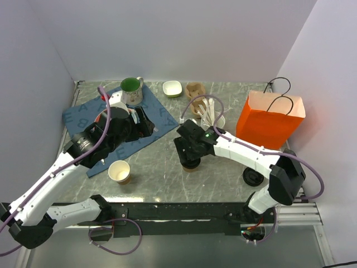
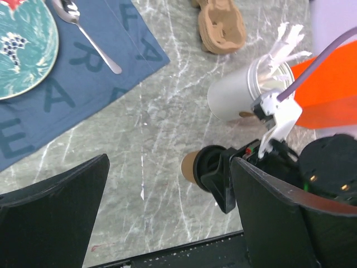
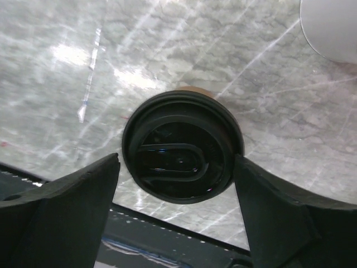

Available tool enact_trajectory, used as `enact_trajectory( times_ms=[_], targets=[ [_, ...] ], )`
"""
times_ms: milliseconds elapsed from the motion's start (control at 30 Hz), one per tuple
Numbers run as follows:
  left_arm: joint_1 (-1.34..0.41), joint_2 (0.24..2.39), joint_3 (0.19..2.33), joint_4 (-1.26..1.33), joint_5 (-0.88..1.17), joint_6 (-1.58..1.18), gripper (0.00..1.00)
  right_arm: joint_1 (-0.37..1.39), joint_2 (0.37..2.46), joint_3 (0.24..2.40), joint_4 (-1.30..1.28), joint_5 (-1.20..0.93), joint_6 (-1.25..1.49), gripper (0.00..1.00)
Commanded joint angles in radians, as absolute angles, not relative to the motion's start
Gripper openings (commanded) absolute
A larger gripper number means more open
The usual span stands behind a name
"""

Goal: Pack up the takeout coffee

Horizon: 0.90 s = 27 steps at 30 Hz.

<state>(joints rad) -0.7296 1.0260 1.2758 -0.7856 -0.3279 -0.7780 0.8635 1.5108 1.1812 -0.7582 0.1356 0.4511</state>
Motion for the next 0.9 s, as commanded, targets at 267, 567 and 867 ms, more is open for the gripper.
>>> enact_trajectory(
  times_ms=[267,567,867],
  targets=[
    [-0.722,0.962,1.258,-0.785,-0.428,-0.765,0.97,0.899,1.557,1.242,-0.802,0.250,0.466,0.69],
    [-0.721,0.945,1.247,-0.793,-0.437,-0.752,0.97,0.894,1.620,1.312,-0.854,0.288,0.471,0.69],
    [-0.721,0.943,1.241,-0.767,-0.440,-0.724,0.97,0.862,1.470,1.148,-0.922,0.290,0.580,0.69]
  ],
)
